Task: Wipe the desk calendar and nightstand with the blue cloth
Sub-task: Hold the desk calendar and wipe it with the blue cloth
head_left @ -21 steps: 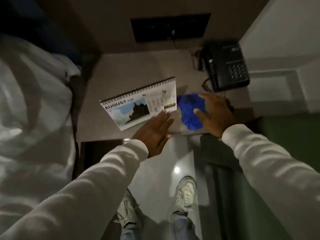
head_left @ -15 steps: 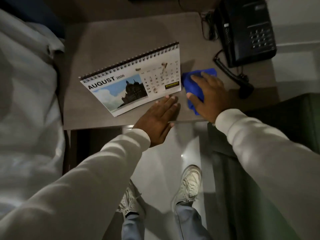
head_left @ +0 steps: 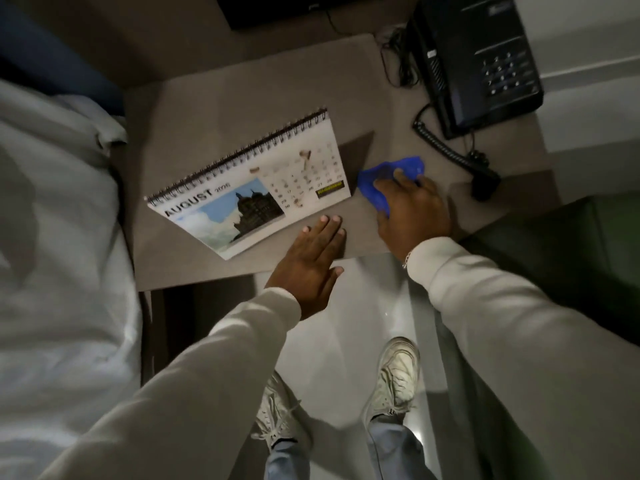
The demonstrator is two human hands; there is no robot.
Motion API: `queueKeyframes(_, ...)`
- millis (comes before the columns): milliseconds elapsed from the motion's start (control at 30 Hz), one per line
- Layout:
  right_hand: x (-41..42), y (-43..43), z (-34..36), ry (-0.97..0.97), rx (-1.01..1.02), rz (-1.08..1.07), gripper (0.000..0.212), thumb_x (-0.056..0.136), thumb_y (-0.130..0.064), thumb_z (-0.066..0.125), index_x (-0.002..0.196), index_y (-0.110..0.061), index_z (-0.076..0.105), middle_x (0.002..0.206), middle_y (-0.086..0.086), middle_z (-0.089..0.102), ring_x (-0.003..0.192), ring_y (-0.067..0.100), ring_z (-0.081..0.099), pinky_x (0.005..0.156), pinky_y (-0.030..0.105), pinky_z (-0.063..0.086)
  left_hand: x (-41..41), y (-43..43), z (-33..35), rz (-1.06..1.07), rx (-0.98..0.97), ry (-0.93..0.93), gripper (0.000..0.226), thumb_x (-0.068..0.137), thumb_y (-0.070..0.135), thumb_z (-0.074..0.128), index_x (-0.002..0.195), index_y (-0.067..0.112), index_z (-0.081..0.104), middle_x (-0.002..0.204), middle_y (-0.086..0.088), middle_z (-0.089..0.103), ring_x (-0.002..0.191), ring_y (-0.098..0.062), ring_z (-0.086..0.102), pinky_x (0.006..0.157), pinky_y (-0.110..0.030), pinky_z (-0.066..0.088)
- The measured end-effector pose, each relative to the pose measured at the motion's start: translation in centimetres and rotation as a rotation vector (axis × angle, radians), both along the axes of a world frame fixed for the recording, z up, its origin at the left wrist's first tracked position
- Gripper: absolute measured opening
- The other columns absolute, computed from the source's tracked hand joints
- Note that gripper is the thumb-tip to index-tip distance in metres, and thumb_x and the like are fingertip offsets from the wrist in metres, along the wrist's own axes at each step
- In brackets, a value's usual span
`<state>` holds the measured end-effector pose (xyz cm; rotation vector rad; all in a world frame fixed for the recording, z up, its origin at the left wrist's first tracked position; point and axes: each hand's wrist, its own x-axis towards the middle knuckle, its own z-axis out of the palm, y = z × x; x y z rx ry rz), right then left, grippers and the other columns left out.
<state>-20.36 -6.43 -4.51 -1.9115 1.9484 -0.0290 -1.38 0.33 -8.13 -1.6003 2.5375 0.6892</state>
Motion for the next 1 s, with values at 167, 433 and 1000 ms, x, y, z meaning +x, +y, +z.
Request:
queueKeyframes(167,-1.3,2.1,2.7,-0.266,0.088,-0.097,0.044,0.085,-0.013,0.063,0.128,-0.018,0.055,0.128,0.012,0.063,0.117,0.037,0.056,0.098,0.045,0.050,0.6,0.1,5.4,-0.028,0.079,0.037,0.063,0.098,0.041,0.030,0.153,0.015,0.016,0.159,0.002,0.000,0.149,-0.018,-0.003,0.123,-0.037,0.008)
queueKeyframes(433,2.4,8.5,4.4,-0.662,-0.111,-0.432,0.042,0.090,-0.002,0.060,0.130,-0.010,0.057,0.117,0.014,0.069,0.094,0.019,0.061,0.088,0.004,0.038,6.4,-2.8,13.5,-0.272,-0.075,0.058,0.060,0.095,0.031,0.038,0.147,0.002,0.032,0.159,-0.016,0.025,0.149,-0.033,0.019,0.121,-0.049,0.021)
queueKeyframes(1000,15.9,6.1,3.6,-0.926,-0.424,-0.845,0.044,0.100,-0.030,0.041,0.144,-0.028,0.036,0.138,0.003,0.055,0.114,0.015,0.058,0.092,0.014,0.048,11.2,-14.9,12.5,-0.683,-0.144,-0.140,0.089,0.086,0.072,0.015,0.150,0.017,-0.015,0.161,-0.002,-0.014,0.152,-0.023,-0.007,0.124,-0.045,0.007)
